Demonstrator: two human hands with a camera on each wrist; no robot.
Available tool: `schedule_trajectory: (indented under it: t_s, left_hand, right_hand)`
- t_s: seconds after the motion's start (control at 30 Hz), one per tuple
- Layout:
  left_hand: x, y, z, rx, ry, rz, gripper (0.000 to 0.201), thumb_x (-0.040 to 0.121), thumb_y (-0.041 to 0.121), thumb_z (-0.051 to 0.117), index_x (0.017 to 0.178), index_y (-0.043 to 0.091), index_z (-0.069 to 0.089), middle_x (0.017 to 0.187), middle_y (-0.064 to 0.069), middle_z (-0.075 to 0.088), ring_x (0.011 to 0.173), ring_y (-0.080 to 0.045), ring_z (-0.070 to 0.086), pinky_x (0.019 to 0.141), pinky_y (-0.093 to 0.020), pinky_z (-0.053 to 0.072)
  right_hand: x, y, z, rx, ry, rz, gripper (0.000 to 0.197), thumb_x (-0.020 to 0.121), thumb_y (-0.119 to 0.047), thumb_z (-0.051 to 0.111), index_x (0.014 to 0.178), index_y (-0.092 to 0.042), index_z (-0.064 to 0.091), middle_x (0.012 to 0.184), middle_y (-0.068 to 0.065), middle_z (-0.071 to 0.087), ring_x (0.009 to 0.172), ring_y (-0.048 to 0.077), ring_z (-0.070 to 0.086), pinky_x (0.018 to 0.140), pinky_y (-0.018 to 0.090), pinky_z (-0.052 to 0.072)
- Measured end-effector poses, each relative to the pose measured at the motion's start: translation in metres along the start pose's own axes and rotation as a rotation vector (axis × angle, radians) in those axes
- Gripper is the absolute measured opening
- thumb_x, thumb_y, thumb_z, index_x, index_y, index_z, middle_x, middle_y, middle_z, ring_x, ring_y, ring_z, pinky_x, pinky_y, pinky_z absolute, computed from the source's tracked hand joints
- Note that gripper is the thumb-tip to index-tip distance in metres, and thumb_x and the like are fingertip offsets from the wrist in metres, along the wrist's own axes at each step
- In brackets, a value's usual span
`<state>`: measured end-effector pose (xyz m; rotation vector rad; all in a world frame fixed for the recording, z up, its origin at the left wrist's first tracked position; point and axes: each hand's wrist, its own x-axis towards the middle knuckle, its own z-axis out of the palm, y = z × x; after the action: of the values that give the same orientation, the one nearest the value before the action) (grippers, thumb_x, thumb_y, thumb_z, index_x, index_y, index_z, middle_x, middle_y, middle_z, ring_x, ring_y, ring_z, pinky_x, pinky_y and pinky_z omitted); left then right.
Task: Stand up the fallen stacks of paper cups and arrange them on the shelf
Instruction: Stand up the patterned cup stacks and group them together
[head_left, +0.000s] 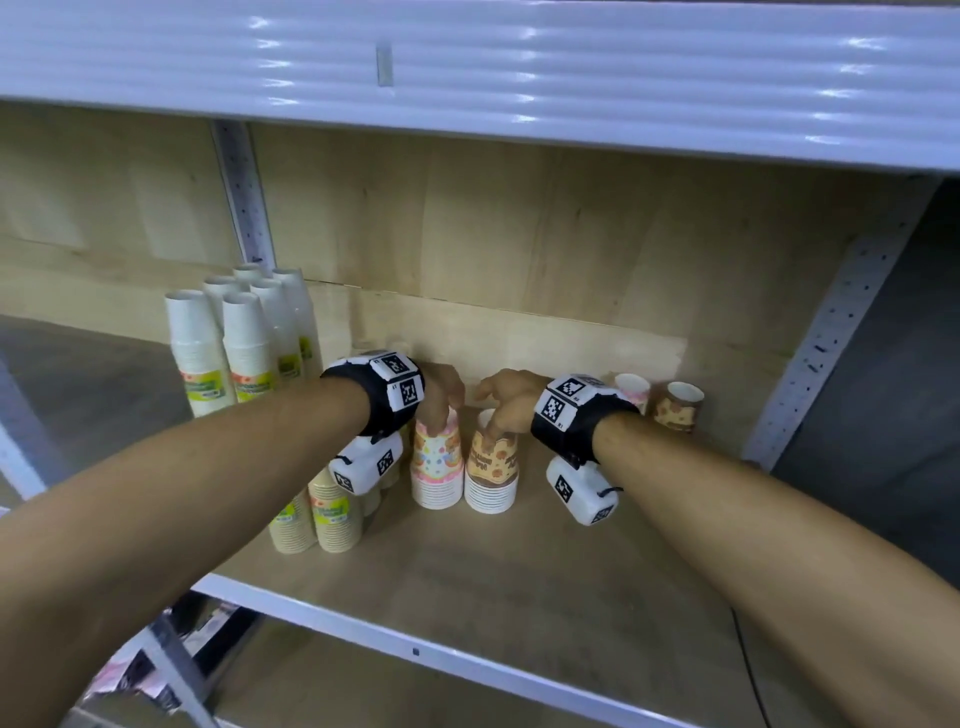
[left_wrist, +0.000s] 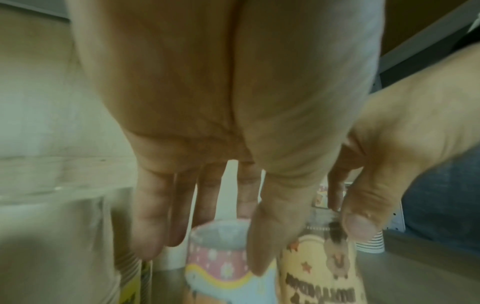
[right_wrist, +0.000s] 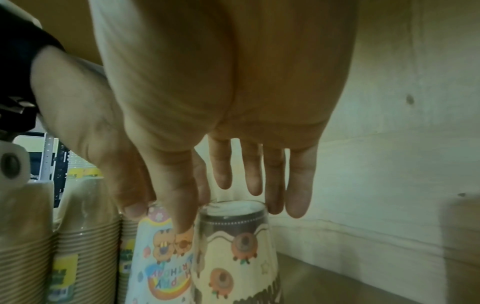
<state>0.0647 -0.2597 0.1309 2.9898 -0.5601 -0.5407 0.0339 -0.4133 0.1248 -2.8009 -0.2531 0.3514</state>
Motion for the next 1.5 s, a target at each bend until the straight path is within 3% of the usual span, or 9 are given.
schedule_trajectory:
  t_s: [0.1,0.33,0.53,0.67,0.83,1.0,1.2,1.4,1.5]
  left_hand:
    - [0.001,0.002,0.006,0.062,0.021,0.017,0.062,0.087,0.006,0.07,0.144,0.006,0.046,0.145,-0.009,0.047,0.129,-0.024,0.047,0.081,-0.017,0.037]
    - [-0.002,0.001,0.007,0.109,0.06,0.046,0.062,0.084,0.019,0.073,0.141,0.011,0.05,0.142,-0.007,0.051,0.128,-0.025,0.049,0.101,-0.033,0.045]
    - [0.0,0.014,-0.003,0.078,0.116,0.093,0.047,0.082,0.022,0.073,0.126,0.009,0.064,0.128,-0.007,0.06,0.103,-0.019,0.055,0.075,-0.025,0.042]
    - [0.008,0.031,-0.008,0.004,0.153,0.117,0.044,0.082,0.023,0.073,0.123,0.007,0.065,0.127,-0.009,0.059,0.102,-0.02,0.055,0.074,-0.024,0.043]
    - [0.018,0.064,-0.012,0.008,0.218,0.161,0.047,0.086,0.032,0.068,0.124,0.006,0.064,0.127,-0.009,0.057,0.113,-0.024,0.056,0.083,-0.026,0.049]
    - [0.033,0.099,-0.014,-0.035,0.222,0.197,0.05,0.079,0.037,0.072,0.119,0.008,0.066,0.12,-0.008,0.061,0.105,-0.025,0.061,0.087,-0.035,0.056]
    - [0.047,0.143,-0.01,-0.063,0.212,0.249,0.052,0.078,0.037,0.073,0.12,0.007,0.065,0.12,-0.009,0.063,0.104,-0.026,0.063,0.085,-0.036,0.056]
    - [0.058,0.181,-0.001,-0.06,0.248,0.286,0.057,0.082,0.035,0.073,0.128,0.006,0.059,0.124,-0.011,0.061,0.107,-0.027,0.061,0.083,-0.031,0.054]
    - [0.065,0.194,0.005,-0.051,0.259,0.334,0.048,0.086,0.03,0.07,0.126,0.006,0.059,0.123,-0.01,0.061,0.109,-0.027,0.06,0.075,-0.027,0.048]
  right_hand:
    - [-0.001,-0.003,0.003,-0.028,-0.031,-0.027,0.075,0.078,-0.013,0.078,0.145,-0.023,0.045,0.145,-0.001,0.05,0.128,0.022,0.051,0.093,0.025,0.044]
    - [-0.003,0.001,0.009,-0.081,0.037,-0.068,0.053,0.083,-0.017,0.072,0.134,-0.021,0.059,0.139,0.001,0.057,0.123,0.023,0.056,0.092,0.026,0.045]
    - [-0.019,0.019,-0.004,-0.032,0.062,-0.023,0.051,0.078,-0.025,0.078,0.126,-0.014,0.065,0.122,0.005,0.066,0.107,0.023,0.063,0.085,0.029,0.052]
    - [-0.032,0.042,-0.018,-0.046,0.106,0.032,0.043,0.08,-0.021,0.076,0.12,-0.012,0.067,0.119,0.007,0.067,0.106,0.023,0.063,0.083,0.03,0.053]
    - [-0.047,0.077,-0.031,-0.073,0.157,0.122,0.053,0.079,-0.026,0.075,0.13,-0.018,0.062,0.132,0.0,0.059,0.117,0.019,0.057,0.084,0.024,0.044]
    - [-0.069,0.118,-0.042,-0.068,0.207,0.189,0.034,0.078,-0.026,0.073,0.11,-0.016,0.073,0.113,0.002,0.068,0.096,0.019,0.063,0.071,0.023,0.049]
    - [-0.081,0.158,-0.049,-0.048,0.233,0.274,0.029,0.072,-0.03,0.078,0.097,-0.016,0.075,0.101,0.0,0.068,0.091,0.021,0.065,0.077,0.031,0.055]
    - [-0.084,0.191,-0.042,-0.01,0.292,0.3,0.029,0.087,-0.02,0.067,0.114,-0.01,0.071,0.116,0.003,0.061,0.11,0.021,0.058,0.078,0.02,0.037]
    - [-0.079,0.202,-0.041,-0.009,0.284,0.325,0.036,0.086,-0.026,0.069,0.12,-0.016,0.066,0.118,0.005,0.062,0.11,0.022,0.058,0.081,0.026,0.042]
